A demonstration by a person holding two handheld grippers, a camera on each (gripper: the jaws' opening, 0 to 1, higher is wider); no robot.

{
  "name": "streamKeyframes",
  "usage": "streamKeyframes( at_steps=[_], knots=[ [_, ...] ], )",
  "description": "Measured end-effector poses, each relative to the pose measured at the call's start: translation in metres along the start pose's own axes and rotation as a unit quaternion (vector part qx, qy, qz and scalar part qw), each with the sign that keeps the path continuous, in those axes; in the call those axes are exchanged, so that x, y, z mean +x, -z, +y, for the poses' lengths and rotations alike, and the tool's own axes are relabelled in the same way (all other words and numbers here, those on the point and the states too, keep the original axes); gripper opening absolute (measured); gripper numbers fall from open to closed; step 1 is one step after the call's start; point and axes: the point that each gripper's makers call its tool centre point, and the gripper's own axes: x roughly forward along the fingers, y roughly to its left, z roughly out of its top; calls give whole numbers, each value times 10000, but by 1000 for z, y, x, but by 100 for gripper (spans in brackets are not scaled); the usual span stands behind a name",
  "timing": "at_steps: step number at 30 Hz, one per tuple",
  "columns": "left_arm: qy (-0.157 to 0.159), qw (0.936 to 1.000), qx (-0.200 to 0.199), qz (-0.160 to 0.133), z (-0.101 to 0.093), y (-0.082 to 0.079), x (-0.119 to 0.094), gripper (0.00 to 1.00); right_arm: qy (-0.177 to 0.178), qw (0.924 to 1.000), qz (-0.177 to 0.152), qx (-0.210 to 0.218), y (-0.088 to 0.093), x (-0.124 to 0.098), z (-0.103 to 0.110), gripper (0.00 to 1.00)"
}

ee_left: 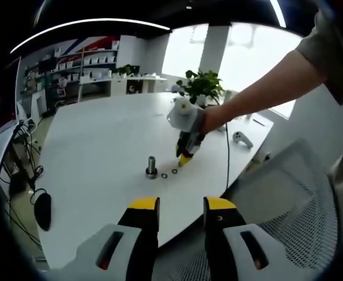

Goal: Place the washer onto the threaded stud by aligning its center hole with the stud, sliding it down to the base, and recovering from edge contact or off-axis alignment until the washer reaches the visible bottom stop.

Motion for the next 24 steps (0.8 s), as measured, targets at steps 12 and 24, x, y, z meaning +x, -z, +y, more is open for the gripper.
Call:
streamKeyframes(
  at_steps=[12,24],
  knots=[
    [21,10000,6,1,-1,0,0,28,-53,9987,-120,-486,-35,6,14,24],
    [44,10000,-2,10,-2,1,0,28,-200,9970,18,-749,-43,23,29,24]
  ],
)
